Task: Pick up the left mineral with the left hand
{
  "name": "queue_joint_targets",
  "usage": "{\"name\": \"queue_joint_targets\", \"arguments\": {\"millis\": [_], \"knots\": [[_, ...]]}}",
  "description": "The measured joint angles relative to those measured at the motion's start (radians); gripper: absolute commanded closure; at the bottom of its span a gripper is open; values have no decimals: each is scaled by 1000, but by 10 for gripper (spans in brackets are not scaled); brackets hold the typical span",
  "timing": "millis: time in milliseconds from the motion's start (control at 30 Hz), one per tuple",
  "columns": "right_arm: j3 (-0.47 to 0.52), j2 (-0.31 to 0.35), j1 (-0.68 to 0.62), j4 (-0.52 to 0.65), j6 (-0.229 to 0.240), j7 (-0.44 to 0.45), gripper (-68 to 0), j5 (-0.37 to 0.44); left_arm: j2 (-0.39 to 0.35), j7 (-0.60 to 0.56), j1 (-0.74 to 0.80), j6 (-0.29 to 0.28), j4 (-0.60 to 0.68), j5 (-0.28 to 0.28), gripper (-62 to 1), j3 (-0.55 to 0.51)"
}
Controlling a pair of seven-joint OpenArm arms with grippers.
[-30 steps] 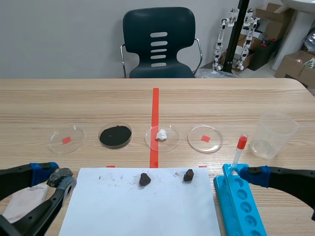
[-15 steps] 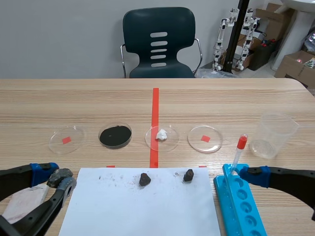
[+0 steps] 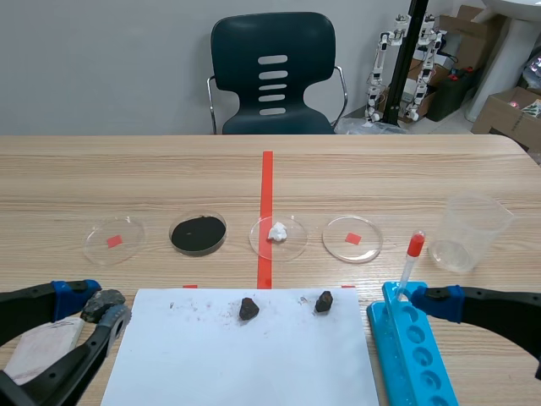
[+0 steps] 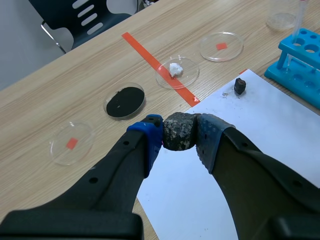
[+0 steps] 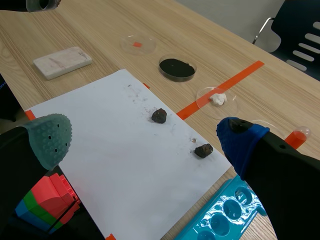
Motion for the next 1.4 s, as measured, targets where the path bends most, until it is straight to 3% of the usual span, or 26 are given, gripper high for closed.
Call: {"name": "queue_joint_targets", "arguments": {"millis": [800, 967, 1167, 1400], "knots": [[0, 0, 0, 0, 0, 0, -606, 0, 0, 0, 0, 0, 0, 0, -134, 0], [0, 0, 0, 0, 0, 0, -606, 0, 0, 0, 0, 0, 0, 7, -134, 0], [0, 0, 0, 0, 0, 0, -606, 0, 0, 3, 0, 0, 0, 59, -134, 0], [0, 0, 0, 0, 0, 0, -606, 0, 0, 3, 0, 0, 0, 59, -134, 0]]}}
